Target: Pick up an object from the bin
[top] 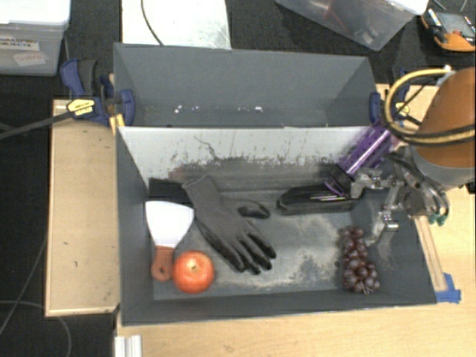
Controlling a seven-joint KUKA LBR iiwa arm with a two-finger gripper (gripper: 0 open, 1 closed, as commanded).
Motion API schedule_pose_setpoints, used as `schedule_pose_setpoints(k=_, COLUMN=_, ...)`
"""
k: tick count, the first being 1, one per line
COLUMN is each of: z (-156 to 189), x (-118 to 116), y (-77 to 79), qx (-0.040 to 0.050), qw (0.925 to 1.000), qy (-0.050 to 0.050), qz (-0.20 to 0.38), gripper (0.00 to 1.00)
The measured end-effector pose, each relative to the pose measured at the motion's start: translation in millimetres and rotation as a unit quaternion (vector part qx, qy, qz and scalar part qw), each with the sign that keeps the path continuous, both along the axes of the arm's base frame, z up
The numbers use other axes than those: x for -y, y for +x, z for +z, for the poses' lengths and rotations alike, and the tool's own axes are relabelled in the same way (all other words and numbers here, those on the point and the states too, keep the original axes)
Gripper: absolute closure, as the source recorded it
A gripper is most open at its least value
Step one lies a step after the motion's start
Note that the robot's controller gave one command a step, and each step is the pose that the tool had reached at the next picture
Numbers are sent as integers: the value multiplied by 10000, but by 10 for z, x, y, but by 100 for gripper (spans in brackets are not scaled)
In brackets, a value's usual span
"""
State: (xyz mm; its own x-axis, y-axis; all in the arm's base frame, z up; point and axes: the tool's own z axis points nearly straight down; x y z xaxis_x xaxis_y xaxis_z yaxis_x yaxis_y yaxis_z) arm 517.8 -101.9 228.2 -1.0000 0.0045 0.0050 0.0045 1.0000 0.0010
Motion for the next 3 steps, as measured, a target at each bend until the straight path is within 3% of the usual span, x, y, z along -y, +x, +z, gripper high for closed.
schedule_pose_setpoints(k=1, z=45, x=-6, y=15, qx=39, qw=10000, qy=-7, qz=32, gripper=0)
schedule_pose_setpoints(k=2, z=-1028, x=139, y=-105, qx=48, qw=9795, qy=-6, qz=2014, gripper=0)
schedule_pose_setpoints(k=3, z=-671, x=293, y=-302, qx=84, qw=9709, qy=-22, qz=2395, gripper=0)
